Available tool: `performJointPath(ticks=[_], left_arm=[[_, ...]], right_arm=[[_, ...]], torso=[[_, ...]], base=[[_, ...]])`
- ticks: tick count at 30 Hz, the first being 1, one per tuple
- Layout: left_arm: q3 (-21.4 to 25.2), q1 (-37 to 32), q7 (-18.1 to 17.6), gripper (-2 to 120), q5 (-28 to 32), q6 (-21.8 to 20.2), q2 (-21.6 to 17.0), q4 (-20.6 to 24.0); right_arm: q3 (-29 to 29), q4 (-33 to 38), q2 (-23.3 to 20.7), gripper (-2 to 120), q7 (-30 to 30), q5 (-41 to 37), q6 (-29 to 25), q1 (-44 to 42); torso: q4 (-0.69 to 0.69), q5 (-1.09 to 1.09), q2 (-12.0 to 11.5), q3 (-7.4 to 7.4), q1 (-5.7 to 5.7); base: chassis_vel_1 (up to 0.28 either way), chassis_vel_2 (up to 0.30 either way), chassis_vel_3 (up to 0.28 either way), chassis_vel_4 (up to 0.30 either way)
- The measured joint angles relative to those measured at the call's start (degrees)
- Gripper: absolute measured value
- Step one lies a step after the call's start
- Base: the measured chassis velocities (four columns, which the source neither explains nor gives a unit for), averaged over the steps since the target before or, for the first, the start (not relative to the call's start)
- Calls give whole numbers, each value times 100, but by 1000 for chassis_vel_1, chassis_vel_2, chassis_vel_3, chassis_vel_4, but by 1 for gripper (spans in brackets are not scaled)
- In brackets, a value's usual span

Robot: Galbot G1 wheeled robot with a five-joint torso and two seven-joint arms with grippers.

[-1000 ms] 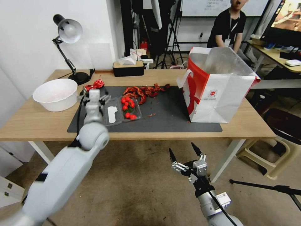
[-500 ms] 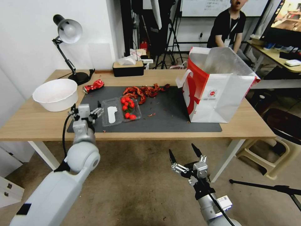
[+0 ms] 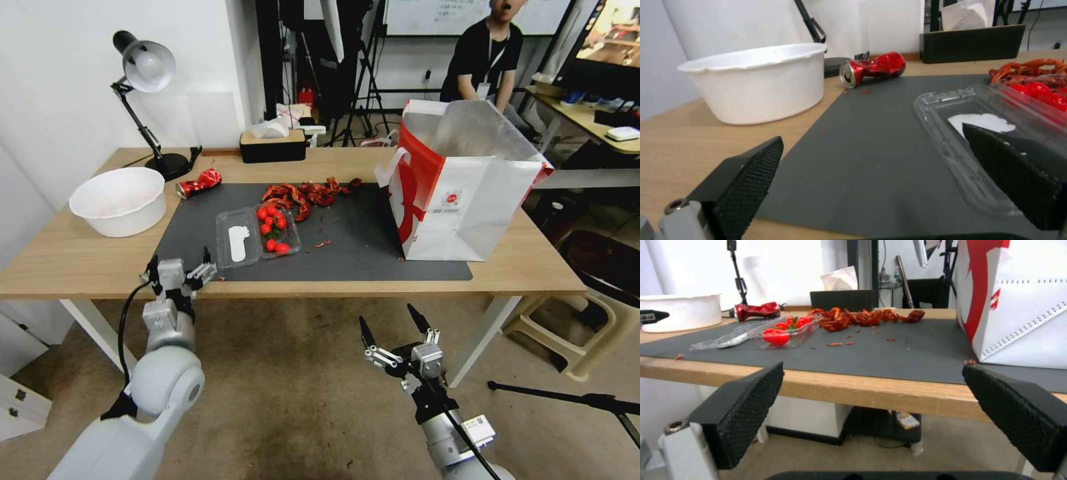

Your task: Pick up the trash from the table and place it into the takeout bag.

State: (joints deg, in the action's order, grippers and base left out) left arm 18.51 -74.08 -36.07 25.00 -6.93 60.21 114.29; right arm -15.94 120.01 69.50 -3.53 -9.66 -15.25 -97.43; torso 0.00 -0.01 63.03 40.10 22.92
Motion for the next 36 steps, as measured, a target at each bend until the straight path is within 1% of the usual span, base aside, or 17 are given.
performJointPath(ticks=[3, 7, 13, 19, 20, 21, 22, 24, 25, 26, 29, 30, 31, 33, 34, 35, 36], left_arm=[[142, -346, 155, 100, -49, 232, 100, 84], [205, -459, 279, 100, -40, 334, 132, 128], [230, -403, 342, 100, -20, 373, 140, 50], [185, -193, 515, 100, -21, 447, 72, -134], [137, -43, 634, 100, -191, 641, 20, -333], [95, 62, 680, 100, -210, 689, -11, -435], [95, 62, 680, 100, -210, 689, -11, -435], [12, 296, 745, 100, -129, 695, -96, -595], [-66, 577, 840, 100, -13, 695, -219, -779], [-66, 577, 840, 100, -13, 695, -219, -779], [-203, 1230, 1105, 100, 213, 672, -565, -1176], [-203, 1230, 1105, 100, 213, 672, -565, -1176], [-254, 1511, 1220, 100, 302, 662, -736, -1340], [-412, 2031, 1442, 100, 460, 635, -1018, -1680], [-477, 2185, 1514, 100, 494, 623, -1084, -1810], [-477, 2185, 1514, 100, 494, 623, -1084, -1810], [-585, 2435, 1645, 100, 550, 593, -1167, -2018]], right_arm=[[4, -3, 2, 100, 2, 1, 0, -19], [17, -14, 9, 100, 9, 5, 1, -14], [25, -21, 12, 100, 14, 11, 2, -7], [7, -21, -19, 100, 14, 8, 17, 12], [3, -21, -22, 100, 13, 7, 19, 13], [2, -21, -20, 100, 13, 7, 19, 13], [2, -21, -20, 100, 13, 7, 19, 13], [5, -21, -6, 100, 13, 7, 20, 11], [11, -22, 1, 100, 13, 9, 21, 6], [11, -22, 1, 100, 13, 9, 21, 6], [20, -34, -8, 100, 13, 10, 28, 25], [20, -34, -8, 100, 13, 10, 28, 25], [40, -39, -18, 100, 13, 10, 38, 58], [72, -39, -27, 100, 12, 9, 64, 92], [80, -39, -27, 100, 12, 10, 68, 94], [80, -39, -27, 100, 12, 10, 68, 94], [92, -39, -24, 100, 12, 10, 70, 101]], torso=[[0, 0, 0, 0, 0], [0, 1, 0, 0, 0], [0, 1, 0, 0, 0], [1, 1, 0, 0, 0], [0, 0, 0, 0, 0], [1, -1, 0, 0, 0], [1, -1, 0, 0, 0], [1, 0, 0, 1, 0], [1, -1, 0, 1, 0], [1, -1, 0, 1, 0], [-1, -1, 0, 1, 1], [-1, -1, 0, 1, 1], [-3, -1, -1, 1, 1], [2, 2, -1, 1, 0], [2, 1, -1, 1, 1], [2, 1, -1, 1, 1], [1, -1, -1, 1, 0]], base=[[0, 0, 0, 0], [0, 0, 0, 0], [0, 0, 0, 0], [0, 0, 0, 0], [0, 0, 0, 0], [0, 0, 0, 0], [0, 0, 0, 0], [0, 0, 0, 0], [0, 0, 0, 0], [0, 0, 0, 0], [0, 0, 0, 0], [0, 0, 0, 0], [0, 0, 0, 0], [0, 0, 0, 0], [0, 0, 0, 0], [0, 0, 0, 0], [0, 0, 0, 0]])
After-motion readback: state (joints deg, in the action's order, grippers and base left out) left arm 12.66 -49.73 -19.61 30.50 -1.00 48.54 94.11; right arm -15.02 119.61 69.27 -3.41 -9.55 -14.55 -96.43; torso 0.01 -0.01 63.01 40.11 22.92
